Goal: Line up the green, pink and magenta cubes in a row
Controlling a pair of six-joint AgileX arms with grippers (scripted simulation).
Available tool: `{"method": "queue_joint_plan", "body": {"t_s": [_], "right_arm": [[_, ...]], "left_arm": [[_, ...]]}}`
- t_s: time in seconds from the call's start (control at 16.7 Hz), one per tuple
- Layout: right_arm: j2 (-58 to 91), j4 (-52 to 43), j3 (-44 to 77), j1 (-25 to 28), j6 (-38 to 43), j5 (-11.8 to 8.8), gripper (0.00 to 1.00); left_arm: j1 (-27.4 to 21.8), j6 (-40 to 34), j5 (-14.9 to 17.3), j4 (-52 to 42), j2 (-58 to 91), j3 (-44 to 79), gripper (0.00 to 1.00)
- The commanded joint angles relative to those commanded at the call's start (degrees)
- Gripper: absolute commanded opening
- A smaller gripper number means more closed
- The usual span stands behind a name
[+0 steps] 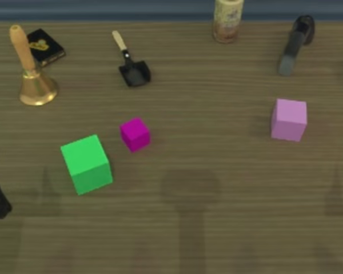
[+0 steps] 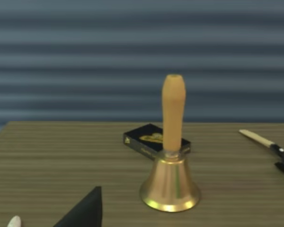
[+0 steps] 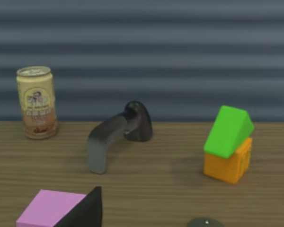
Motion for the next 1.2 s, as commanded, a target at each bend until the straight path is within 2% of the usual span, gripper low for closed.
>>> {"method": "queue_joint_plan", "body": {"t_s": [0.24, 0.48, 0.78, 1.2], "right_arm": [[0.0, 0.0, 0.0, 0.0, 0.0, 0.0, 1.0], [0.0, 0.0, 0.0, 0.0, 0.0, 0.0, 1.0], [0.0, 0.0, 0.0, 0.0, 0.0, 0.0, 1.0], [0.0, 0.0, 0.0, 0.0, 0.0, 0.0, 1.0]], "left_arm": [[-0.7, 0.4, 0.3, -1.3, 1.6, 1.6, 1.0], [-4.0, 3.0, 1.7, -9.0, 11.5, 10.8, 1.0], [-9.9, 8.8, 3.3, -26.0, 34.8, 29.6, 1.0], [-18.4, 18.5, 3.9, -54.2, 78.4, 61.6, 1.0]]}}
